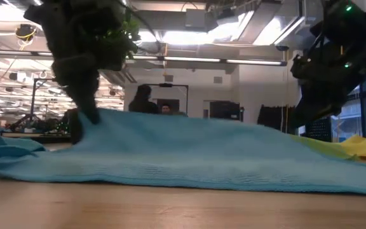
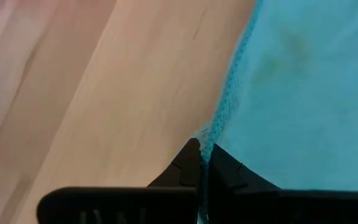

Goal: Roll microfiber towels into tight, uniform cylinder then place into a basket
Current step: Fold the right blue towel

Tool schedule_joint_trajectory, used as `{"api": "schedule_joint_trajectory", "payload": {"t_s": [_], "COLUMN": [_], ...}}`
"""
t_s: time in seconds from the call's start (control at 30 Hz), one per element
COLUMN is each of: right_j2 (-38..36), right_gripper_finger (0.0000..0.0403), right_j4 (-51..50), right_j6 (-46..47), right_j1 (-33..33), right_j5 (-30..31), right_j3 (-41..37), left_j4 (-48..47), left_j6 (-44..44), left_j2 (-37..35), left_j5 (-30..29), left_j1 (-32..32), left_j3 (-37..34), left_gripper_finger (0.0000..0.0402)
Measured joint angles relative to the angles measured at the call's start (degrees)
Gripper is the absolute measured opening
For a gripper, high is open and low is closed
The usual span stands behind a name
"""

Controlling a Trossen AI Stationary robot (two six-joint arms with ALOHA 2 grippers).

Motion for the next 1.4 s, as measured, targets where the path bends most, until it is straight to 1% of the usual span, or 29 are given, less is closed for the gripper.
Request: {"api": "schedule_joint_trajectory", "payload": {"t_s": [0.1,0.2,0.37,0.5,0.63,0.77,0.83,0.93,1.1,1.17,1.23,1.3,1.4], "right_j2": [0.2,2.2,8.2,12.1,14.8,15.5,15.0,13.3,7.6,4.8,1.8,-1.0,-4.2], "right_gripper_finger": [0.0111,0.0109,0.0092,0.0081,0.0064,0.0042,0.0034,0.0031,0.0045,0.0055,0.0065,0.0075,0.0088], "right_j4": [-0.6,-0.4,0.6,1.8,3.5,5.5,6.7,4.9,-3.5,-6.2,-6.8,-6.7,-6.6], "right_j6": [-2.0,-3.1,-7.1,-7.4,-9.0,-12.6,-14.7,-14.5,-18.4,-19.7,-22.3,-24.8,-24.9], "right_j1": [-2.7,-5.8,-11.1,-18.1,-26.2,-33.9,-37.1,-40.4,-41.3,-40.7,-39.7,-38.2,-35.4], "right_j5": [-0.8,-2.8,-3.4,-3.4,-3.3,-3.7,-5.1,-6.0,-6.9,-9.1,-12.5,-18.3,-24.4], "right_j3": [0.0,0.0,0.0,0.0,0.1,0.1,0.1,1.4,5.9,8.0,9.7,11.1,12.6], "left_j4": [-3.6,-2.9,2.5,6.8,11.2,15.1,15.6,15.6,15.6,15.5,15.6,15.6,15.6], "left_j6": [-2.0,-2.4,-0.3,0.5,-2.3,-2.4,-2.4,-2.5,-2.5,-2.6,-2.7,-2.7,-2.8], "left_j2": [0.0,0.0,0.0,0.0,0.0,0.0,0.0,0.0,0.0,0.0,0.0,0.0,0.0], "left_j5": [0.0,-0.3,-1.2,-1.2,-1.2,-1.2,-1.2,-1.2,-2.9,-4.3,-5.7,-6.6,-6.7], "left_j1": [0.0,0.0,0.0,0.0,-0.1,-0.3,-0.7,-1.7,-4.0,-4.7,-5.3,-5.6,-5.6], "left_j3": [0.0,0.0,0.0,0.0,0.0,0.0,0.0,0.0,0.0,0.0,0.0,0.0,0.0], "left_gripper_finger": [0.0,0.0,0.0,0.0,0.0,0.0,0.0,0.0,0.0,0.0,0.0,0.0,0.0]}}
